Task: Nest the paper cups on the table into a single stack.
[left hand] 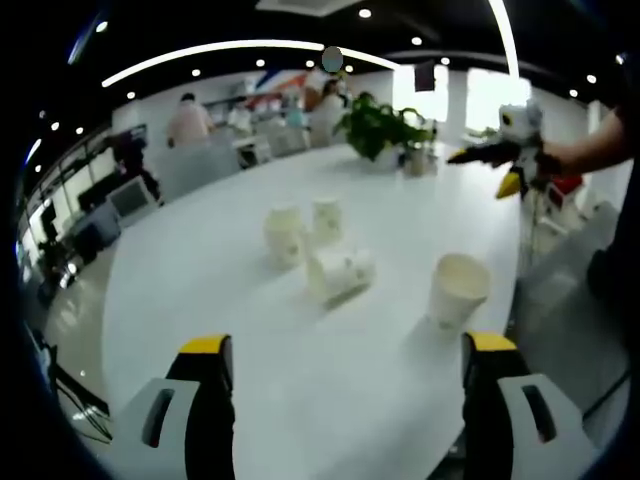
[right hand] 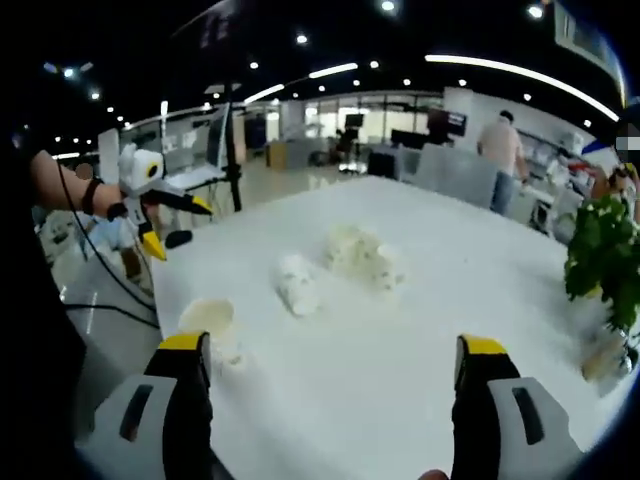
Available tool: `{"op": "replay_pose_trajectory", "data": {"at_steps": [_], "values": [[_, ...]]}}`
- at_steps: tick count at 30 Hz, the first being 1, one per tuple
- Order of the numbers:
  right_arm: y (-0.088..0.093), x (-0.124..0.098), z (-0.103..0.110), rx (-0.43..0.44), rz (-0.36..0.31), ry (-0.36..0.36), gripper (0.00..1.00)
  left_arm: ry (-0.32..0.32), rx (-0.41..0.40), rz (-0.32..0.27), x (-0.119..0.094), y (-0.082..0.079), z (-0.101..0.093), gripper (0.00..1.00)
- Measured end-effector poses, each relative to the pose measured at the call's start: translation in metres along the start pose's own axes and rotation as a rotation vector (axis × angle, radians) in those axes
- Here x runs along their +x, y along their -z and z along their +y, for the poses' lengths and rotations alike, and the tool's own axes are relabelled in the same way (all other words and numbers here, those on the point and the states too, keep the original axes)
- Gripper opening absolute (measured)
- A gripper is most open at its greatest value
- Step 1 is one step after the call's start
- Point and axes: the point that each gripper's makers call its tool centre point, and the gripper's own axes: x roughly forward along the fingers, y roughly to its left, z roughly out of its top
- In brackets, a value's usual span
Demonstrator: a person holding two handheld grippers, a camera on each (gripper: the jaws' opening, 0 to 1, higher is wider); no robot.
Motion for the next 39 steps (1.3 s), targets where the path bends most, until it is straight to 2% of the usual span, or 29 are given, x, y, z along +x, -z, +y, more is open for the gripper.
{"op": "replay_pose_trajectory", "data": {"at_steps": [6, 9, 19, 23, 31, 34, 39], "values": [[0.001, 0.002, 0.003, -0.014, 0.005, -0.004, 1.0, 0.004, -0.004, 0.0, -0.001, 0.0, -0.001, 0.95], [0.001, 0.001, 0.003, -0.021, 0.001, 0.004, 1.0, 0.005, -0.01, -0.019, -0.001, -0.004, -0.001, 0.93], [0.011, 0.002, 0.005, 0.0, 0.01, 0.001, 1.0, 0.024, -0.073, -0.042, 0.01, -0.007, 0.001, 0.94], [0.017, 0.002, 0.003, 0.003, 0.016, 0.006, 1.0, 0.046, -0.154, -0.066, 0.018, -0.011, 0.003, 0.94], [0.023, 0.002, -0.001, 0.024, 0.02, 0.014, 1.0, 0.079, -0.187, -0.084, 0.035, -0.023, 0.004, 0.92], [0.025, 0.003, -0.004, 0.021, 0.021, 0.016, 1.0, 0.105, -0.201, -0.083, 0.043, -0.026, 0.002, 0.88], [0.029, 0.005, -0.007, 0.028, 0.03, 0.019, 1.0, 0.145, -0.213, -0.077, 0.059, -0.027, -0.001, 0.88]]}}
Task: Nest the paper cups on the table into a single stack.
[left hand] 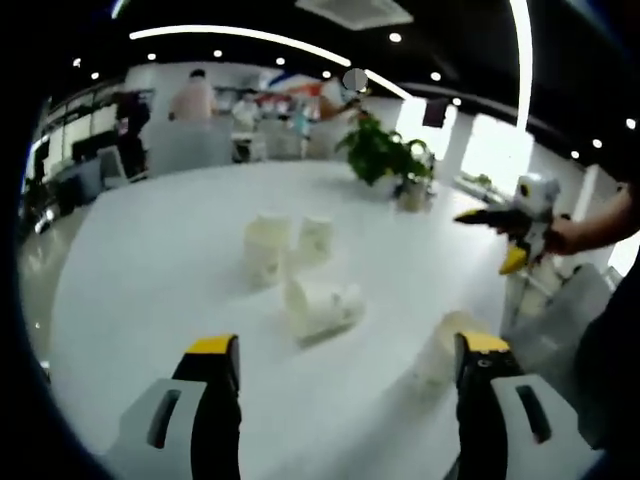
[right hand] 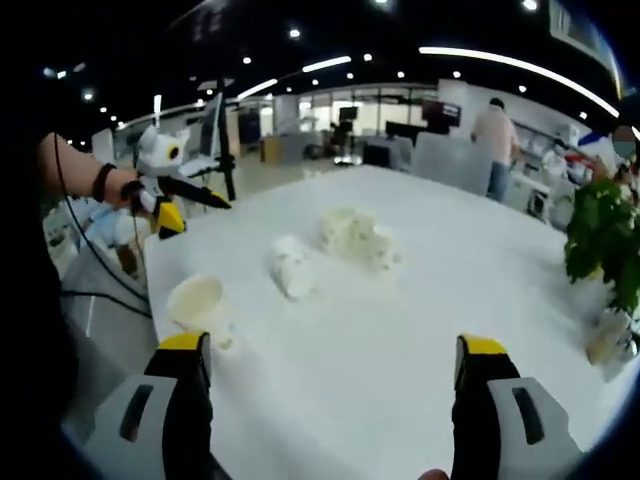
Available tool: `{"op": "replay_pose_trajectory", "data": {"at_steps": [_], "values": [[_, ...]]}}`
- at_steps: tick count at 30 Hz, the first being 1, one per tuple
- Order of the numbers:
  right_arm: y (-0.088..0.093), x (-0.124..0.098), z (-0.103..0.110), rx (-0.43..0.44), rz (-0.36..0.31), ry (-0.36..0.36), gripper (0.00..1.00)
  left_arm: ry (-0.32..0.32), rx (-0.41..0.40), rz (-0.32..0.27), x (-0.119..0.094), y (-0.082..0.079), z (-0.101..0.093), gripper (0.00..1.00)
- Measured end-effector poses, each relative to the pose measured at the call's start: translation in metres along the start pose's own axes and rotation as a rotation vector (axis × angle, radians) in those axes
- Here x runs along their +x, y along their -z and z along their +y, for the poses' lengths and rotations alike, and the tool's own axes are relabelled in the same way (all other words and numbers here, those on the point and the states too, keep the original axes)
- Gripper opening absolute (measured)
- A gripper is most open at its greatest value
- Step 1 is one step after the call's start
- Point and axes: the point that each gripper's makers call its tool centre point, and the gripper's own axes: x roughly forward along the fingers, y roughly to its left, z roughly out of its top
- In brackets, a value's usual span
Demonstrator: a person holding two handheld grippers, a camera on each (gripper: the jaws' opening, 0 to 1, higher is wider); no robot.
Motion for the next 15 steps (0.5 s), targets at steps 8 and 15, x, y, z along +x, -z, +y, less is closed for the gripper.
{"op": "replay_pose_trajectory", "data": {"at_steps": [8, 15], "values": [[0.004, 0.001, -0.002, 0.016, 0.001, 0.009, 1.0, 0.032, -0.026, 0.011, 0.021, 0.004, 0.004, 0.87], [0.01, 0.002, 0.001, 0.018, 0.021, -0.003, 1.0, 0.066, -0.04, 0.019, 0.043, 0.005, 0.004, 0.87]]}}
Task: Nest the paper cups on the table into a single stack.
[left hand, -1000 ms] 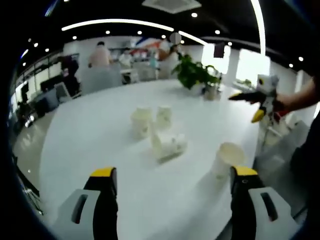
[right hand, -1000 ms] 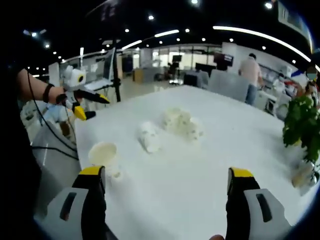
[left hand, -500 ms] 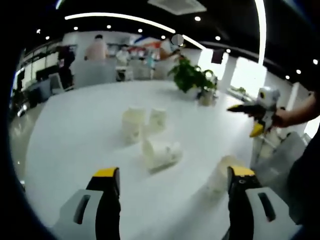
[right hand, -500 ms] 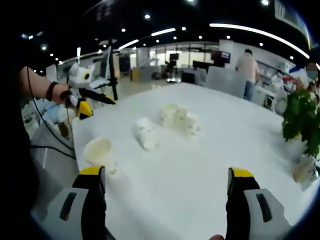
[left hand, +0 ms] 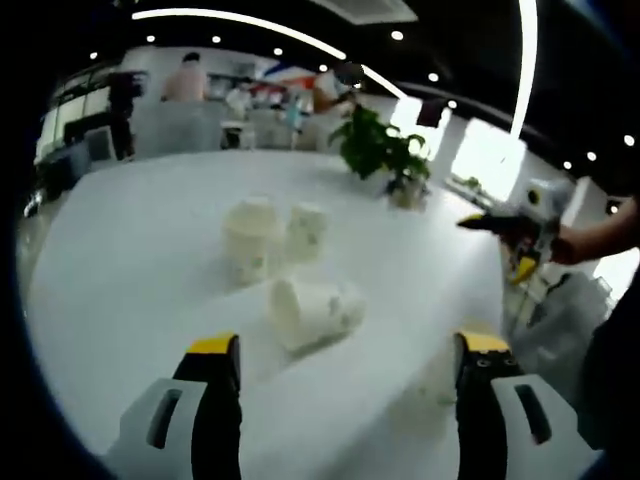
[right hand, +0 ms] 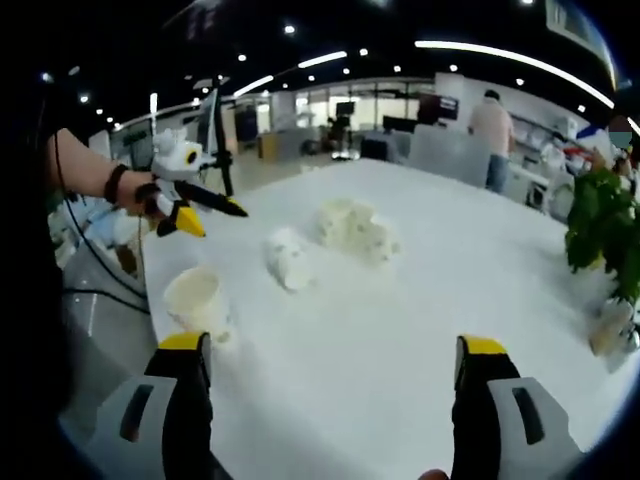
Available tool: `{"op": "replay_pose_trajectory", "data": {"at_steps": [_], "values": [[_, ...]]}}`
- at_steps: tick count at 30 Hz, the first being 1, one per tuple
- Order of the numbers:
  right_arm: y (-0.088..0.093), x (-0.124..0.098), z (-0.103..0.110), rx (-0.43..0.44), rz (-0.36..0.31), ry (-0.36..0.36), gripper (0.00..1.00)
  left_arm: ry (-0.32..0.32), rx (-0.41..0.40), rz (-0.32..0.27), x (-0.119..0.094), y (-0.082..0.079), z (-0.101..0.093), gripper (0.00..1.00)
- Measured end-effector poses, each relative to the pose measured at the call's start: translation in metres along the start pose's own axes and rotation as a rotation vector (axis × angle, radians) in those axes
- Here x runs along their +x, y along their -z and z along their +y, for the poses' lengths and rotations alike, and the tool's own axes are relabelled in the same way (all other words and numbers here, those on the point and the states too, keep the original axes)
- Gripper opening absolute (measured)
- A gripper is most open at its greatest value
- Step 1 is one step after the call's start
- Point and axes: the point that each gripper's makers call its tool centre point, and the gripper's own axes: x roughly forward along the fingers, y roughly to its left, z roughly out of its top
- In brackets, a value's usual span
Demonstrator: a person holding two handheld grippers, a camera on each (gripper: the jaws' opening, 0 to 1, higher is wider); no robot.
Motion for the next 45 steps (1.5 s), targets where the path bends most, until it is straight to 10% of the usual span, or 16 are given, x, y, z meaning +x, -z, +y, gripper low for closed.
{"op": "replay_pose_trajectory", "data": {"at_steps": [45], "values": [[0.026, -0.008, -0.006, 0.094, 0.03, 0.053, 0.99, 0.116, -0.099, -0.005, 0.046, 0.003, 0.007, 0.61]]}}
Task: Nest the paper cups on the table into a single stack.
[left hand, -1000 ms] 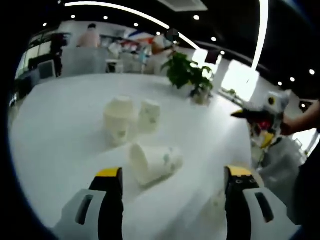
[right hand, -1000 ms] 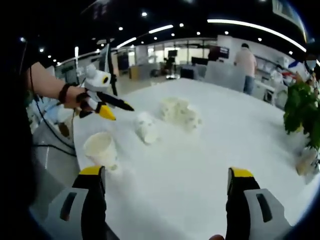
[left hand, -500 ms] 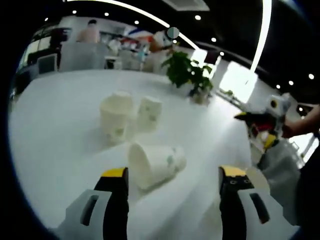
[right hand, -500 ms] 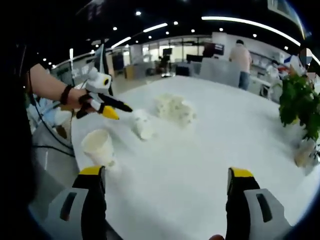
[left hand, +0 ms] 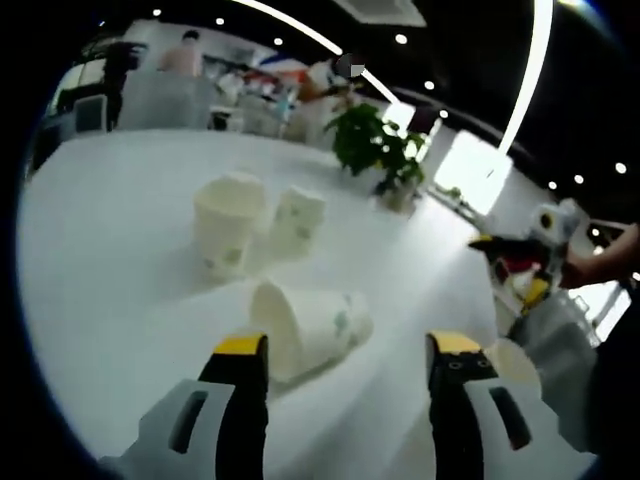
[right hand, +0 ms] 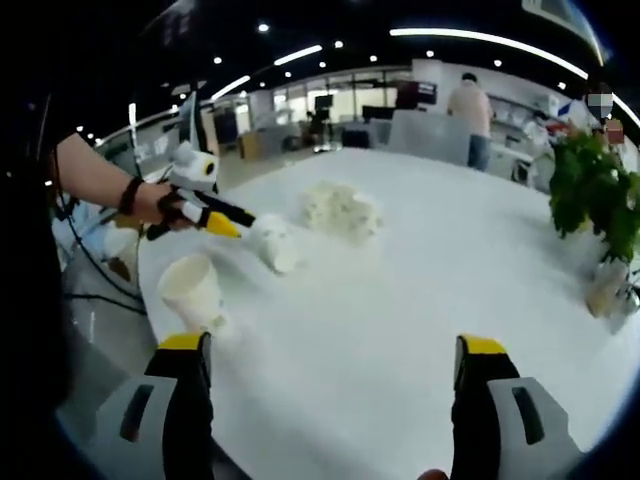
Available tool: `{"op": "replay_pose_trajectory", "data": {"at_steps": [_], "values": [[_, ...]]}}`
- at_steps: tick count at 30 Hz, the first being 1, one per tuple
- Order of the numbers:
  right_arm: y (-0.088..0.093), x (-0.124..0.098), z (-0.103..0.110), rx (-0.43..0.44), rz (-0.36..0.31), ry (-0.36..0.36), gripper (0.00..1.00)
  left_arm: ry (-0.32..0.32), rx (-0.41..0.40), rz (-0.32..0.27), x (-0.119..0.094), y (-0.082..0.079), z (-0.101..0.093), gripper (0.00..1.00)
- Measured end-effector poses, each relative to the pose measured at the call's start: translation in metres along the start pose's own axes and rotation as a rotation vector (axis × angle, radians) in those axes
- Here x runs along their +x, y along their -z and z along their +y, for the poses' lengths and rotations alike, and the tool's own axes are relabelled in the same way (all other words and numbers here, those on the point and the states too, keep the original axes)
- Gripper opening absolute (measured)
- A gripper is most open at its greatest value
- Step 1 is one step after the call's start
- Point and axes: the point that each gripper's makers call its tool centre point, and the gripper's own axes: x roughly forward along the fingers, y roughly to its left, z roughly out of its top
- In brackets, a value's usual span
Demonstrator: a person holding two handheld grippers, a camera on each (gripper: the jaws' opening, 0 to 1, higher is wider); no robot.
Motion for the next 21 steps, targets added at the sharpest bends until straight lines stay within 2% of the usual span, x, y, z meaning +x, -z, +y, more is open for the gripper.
{"op": "replay_pose_trajectory", "data": {"at_steps": [9, 21], "values": [[0.0045, -0.0022, -0.0031, 0.012, 0.011, 0.009, 0.99, 0.025, -0.011, -0.007, 0.0068, -0.0006, 0.0004, 0.54], [0.0089, -0.0037, 0.0015, 0.032, 0.012, 0.009, 0.99, 0.052, -0.118, -0.073, 0.0094, -0.0074, -0.0014, 0.43]]}}
